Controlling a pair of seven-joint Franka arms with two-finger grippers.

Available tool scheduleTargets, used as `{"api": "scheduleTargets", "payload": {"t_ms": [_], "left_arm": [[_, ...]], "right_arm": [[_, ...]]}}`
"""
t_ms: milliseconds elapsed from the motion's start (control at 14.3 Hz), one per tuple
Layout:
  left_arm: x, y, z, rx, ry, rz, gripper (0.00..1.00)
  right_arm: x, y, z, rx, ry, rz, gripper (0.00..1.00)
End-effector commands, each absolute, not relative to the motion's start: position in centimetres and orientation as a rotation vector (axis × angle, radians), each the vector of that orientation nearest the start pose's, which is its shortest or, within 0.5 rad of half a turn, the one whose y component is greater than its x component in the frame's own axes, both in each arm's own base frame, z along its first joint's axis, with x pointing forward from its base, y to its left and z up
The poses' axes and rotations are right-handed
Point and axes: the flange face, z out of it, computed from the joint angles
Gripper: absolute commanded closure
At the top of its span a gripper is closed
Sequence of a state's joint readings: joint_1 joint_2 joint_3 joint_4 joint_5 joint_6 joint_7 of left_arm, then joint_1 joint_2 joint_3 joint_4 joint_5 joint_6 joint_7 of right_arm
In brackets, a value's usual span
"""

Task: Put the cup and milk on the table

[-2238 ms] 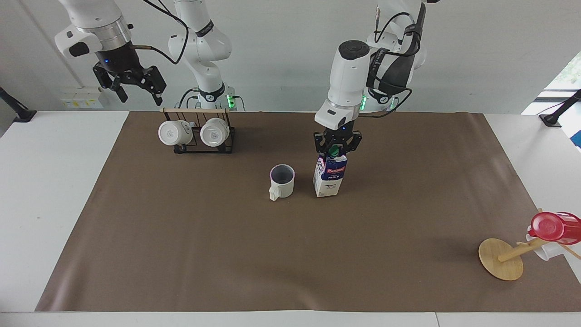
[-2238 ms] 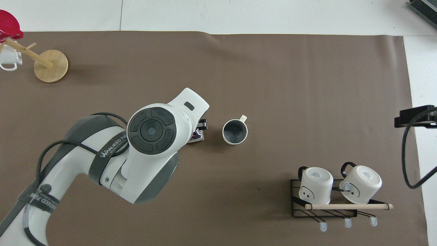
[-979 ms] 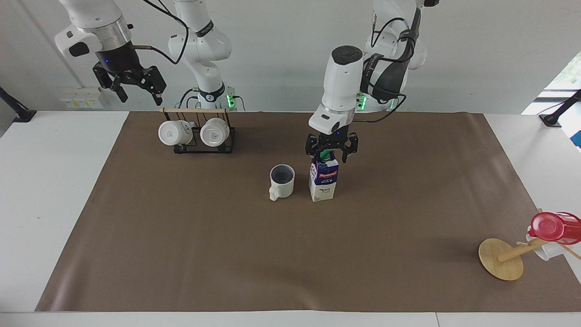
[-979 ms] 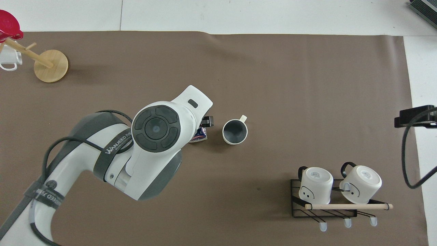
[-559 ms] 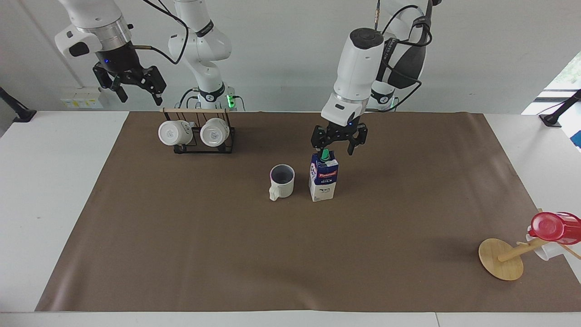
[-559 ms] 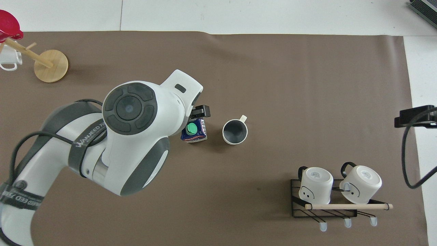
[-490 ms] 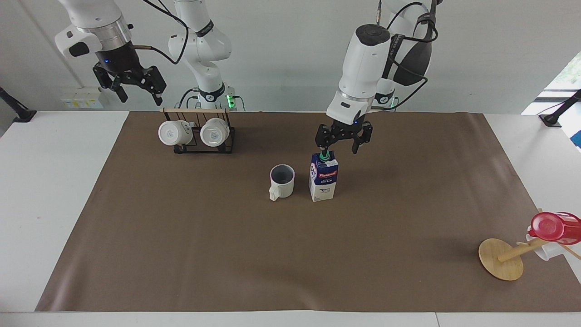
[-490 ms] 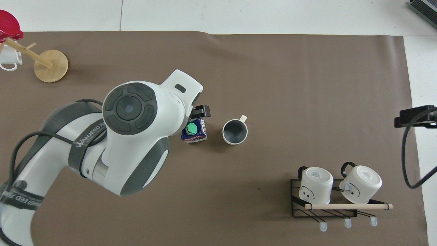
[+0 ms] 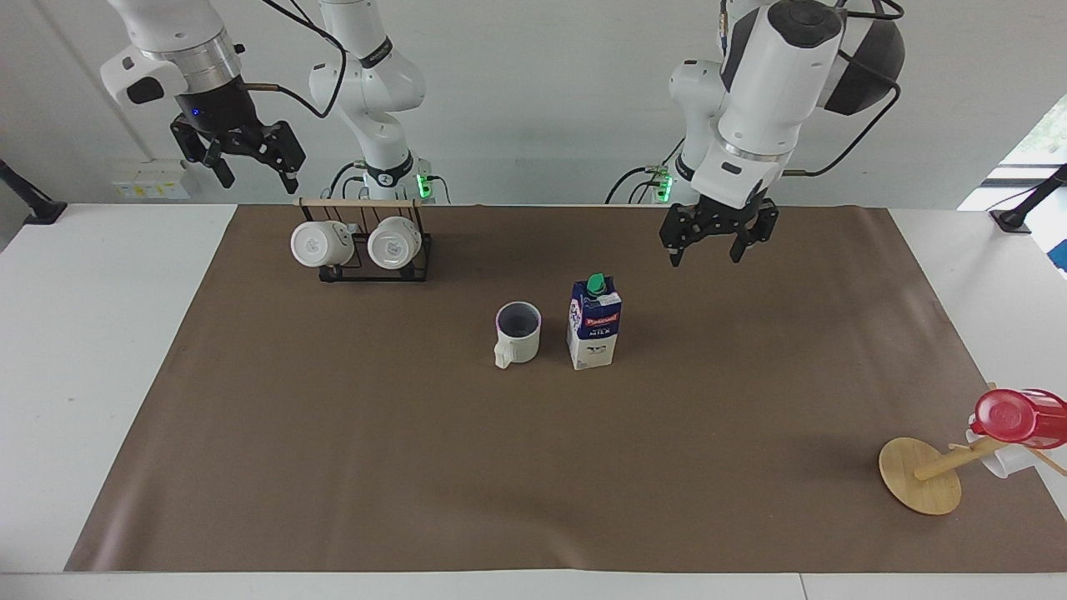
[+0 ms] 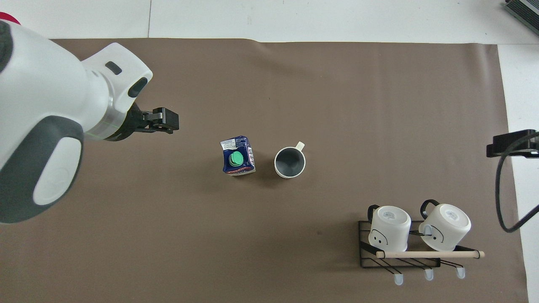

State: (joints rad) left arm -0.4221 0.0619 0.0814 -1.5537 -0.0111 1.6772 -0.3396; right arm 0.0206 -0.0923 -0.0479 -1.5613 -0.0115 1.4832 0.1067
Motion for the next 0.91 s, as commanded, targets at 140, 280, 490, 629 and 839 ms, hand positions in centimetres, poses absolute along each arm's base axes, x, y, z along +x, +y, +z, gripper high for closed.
{"api": "scheduleTargets", "payload": {"t_ms": [140,280,490,629,839], "left_arm": [[53.9,-12.9,63.5,-3.154,0.158,-0.035,0.0],[53.7,-11.0,64.2,-3.148,0.126,-0.034,0.0],[53.9,-8.3,64.2,-3.145,0.164,-0.016,0.0],[54.0,-6.4,64.2,-3.148,0.129,0.001,0.0],[54.1,-5.3,64.3,-3.148,0.097,-0.001,0.0]], "right_arm": [[51.0,-1.7,67.2,-3.121,0.226,-0.011,0.0],[51.0,-1.7,67.2,-3.121,0.226,-0.011,0.0],[51.0,-1.7,67.2,-3.121,0.226,-0.011,0.0],[51.0,-1.7,67.2,-3.121,0.226,-0.011,0.0],[51.0,-1.7,67.2,-3.121,0.226,-0.011,0.0]]}}
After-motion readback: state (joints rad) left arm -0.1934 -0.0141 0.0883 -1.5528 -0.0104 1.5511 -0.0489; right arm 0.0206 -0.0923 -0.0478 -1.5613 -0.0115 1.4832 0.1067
